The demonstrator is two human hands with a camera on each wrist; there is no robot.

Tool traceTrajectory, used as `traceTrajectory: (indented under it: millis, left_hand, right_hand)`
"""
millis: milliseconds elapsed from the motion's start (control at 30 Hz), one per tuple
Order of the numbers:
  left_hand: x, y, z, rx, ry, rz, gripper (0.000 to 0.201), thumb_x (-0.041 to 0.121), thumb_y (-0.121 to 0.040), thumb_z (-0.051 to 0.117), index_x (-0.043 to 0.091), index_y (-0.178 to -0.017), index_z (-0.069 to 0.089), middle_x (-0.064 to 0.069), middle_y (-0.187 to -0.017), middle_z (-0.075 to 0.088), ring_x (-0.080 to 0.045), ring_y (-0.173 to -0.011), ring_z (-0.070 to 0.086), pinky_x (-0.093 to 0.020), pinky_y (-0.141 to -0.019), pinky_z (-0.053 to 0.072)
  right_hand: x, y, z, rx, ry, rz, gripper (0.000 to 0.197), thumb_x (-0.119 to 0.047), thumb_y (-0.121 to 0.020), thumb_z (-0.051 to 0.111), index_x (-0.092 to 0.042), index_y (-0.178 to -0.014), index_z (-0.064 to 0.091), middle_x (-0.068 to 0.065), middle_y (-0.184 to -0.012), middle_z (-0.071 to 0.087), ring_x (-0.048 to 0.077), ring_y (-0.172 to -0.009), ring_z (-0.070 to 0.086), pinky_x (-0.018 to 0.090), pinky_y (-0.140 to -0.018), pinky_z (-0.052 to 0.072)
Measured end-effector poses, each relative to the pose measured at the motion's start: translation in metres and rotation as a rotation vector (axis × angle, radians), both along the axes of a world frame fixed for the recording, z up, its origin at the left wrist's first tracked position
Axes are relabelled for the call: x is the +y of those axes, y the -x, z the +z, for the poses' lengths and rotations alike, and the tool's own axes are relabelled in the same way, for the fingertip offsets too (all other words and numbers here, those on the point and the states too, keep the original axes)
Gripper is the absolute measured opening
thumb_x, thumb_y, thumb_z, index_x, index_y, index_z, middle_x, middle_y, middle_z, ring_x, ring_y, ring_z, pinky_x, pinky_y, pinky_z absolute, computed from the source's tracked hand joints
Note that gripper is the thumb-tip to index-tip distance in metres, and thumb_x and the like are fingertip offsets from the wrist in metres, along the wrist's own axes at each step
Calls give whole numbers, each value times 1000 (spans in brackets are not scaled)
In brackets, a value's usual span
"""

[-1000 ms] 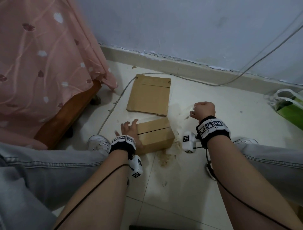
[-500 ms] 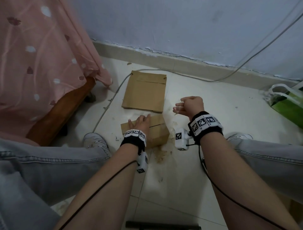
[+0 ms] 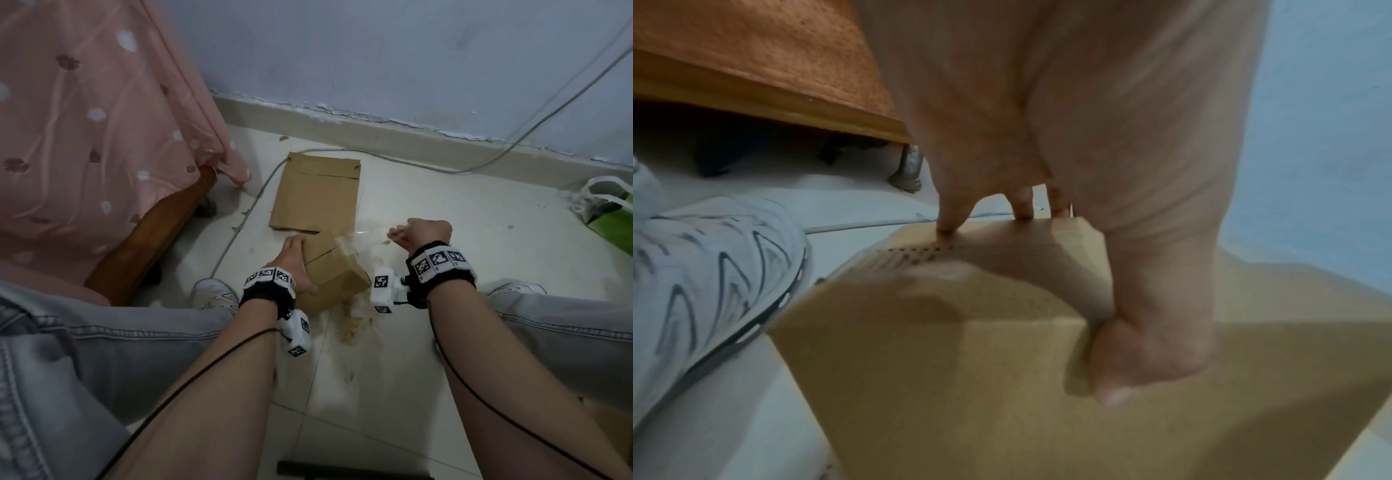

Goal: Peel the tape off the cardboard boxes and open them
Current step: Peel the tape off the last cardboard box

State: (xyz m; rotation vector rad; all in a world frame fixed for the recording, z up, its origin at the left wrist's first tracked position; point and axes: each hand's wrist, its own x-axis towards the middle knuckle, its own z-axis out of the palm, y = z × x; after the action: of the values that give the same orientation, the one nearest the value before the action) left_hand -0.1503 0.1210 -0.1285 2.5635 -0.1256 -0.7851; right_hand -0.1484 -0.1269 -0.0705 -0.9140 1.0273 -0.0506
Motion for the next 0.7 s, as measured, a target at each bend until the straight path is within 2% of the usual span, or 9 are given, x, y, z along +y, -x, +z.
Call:
traceTrajectory:
  millis: [33, 100, 167, 233, 367, 433, 567, 633, 700]
  left_hand:
    - [2, 1, -1, -4, 10, -7, 119, 33, -47, 92, 24, -143, 21, 3, -142, 24, -27, -126, 44, -50, -100, 46]
    - [4, 1, 0, -19, -6, -23, 118, 30, -50, 93, 21, -144, 22, 1, -141, 26, -25, -126, 42, -49, -99, 47]
    - [5, 1, 1, -29, -52, -40, 119, 33, -49, 92, 20, -144, 21, -1, -142, 26, -25, -129, 39, -50, -98, 47]
    - [5, 2, 2, -39, -82, -45, 119, 34, -49, 92, 21, -144, 22, -1, -142, 27, -26, -129, 38, -52, -97, 47]
    - [12, 3, 0, -53, -44, 17, 117, 30, -49, 93, 19, -142, 23, -4, -140, 30, -29, -128, 37, -49, -100, 45]
    - [24, 1, 1, -47, -2, 81, 120, 26, -49, 94, 17, -144, 21, -6, -142, 29, -30, -130, 37, -47, -103, 43]
    - [38, -2, 5, -43, 105, 162, 132, 19, -52, 94, 21, -151, 8, -6, -148, 19, -32, -136, 33, -48, -107, 41]
    - [31, -2, 9, -48, 158, 182, 136, 18, -54, 93, 21, -153, 1, -6, -151, 16, -30, -138, 30, -47, -108, 39]
    - [21, -3, 12, -61, 182, 189, 134, 18, -55, 93, 20, -153, 2, -7, -151, 15, -30, -138, 31, -45, -108, 38]
  right_hand:
    - [3, -1, 0, 1, 33, 22, 49, -3, -96, 20, 12, -140, 35, 27, -132, 49, 42, -126, 48, 48, -106, 40]
    - [9, -3, 1, 62, 194, 50, 36, 4, -95, 34, 17, -125, 51, 29, -105, 62, 40, -94, 65, 49, -86, 56]
    - [14, -6, 1, 103, 360, 59, 25, 10, -91, 44, 15, -108, 61, 25, -83, 65, 35, -66, 67, 46, -68, 61]
    - [17, -9, 5, 125, 457, 54, 20, 12, -89, 47, 12, -97, 65, 22, -75, 65, 31, -56, 64, 46, -63, 61]
    - [-3, -11, 23, 94, 554, 73, 17, 16, -87, 49, 12, -97, 63, 17, -78, 62, 30, -69, 64, 43, -75, 60]
    - [-34, -9, 34, 84, 646, 81, 22, 4, -94, 44, 12, -106, 61, 15, -82, 62, 26, -75, 61, 38, -78, 59]
    - [-88, -10, 40, 22, 627, 38, 36, -7, -99, 40, 8, -130, 49, 26, -118, 62, 25, -81, 62, 39, -81, 60]
    - [-86, -14, 31, 44, 625, 103, 32, -6, -96, 45, 5, -124, 55, 25, -117, 64, 27, -81, 65, 40, -75, 61]
    - [-69, -15, 12, 50, 595, 129, 22, -5, -91, 49, -3, -106, 64, 25, -104, 68, 35, -83, 70, 45, -68, 61]
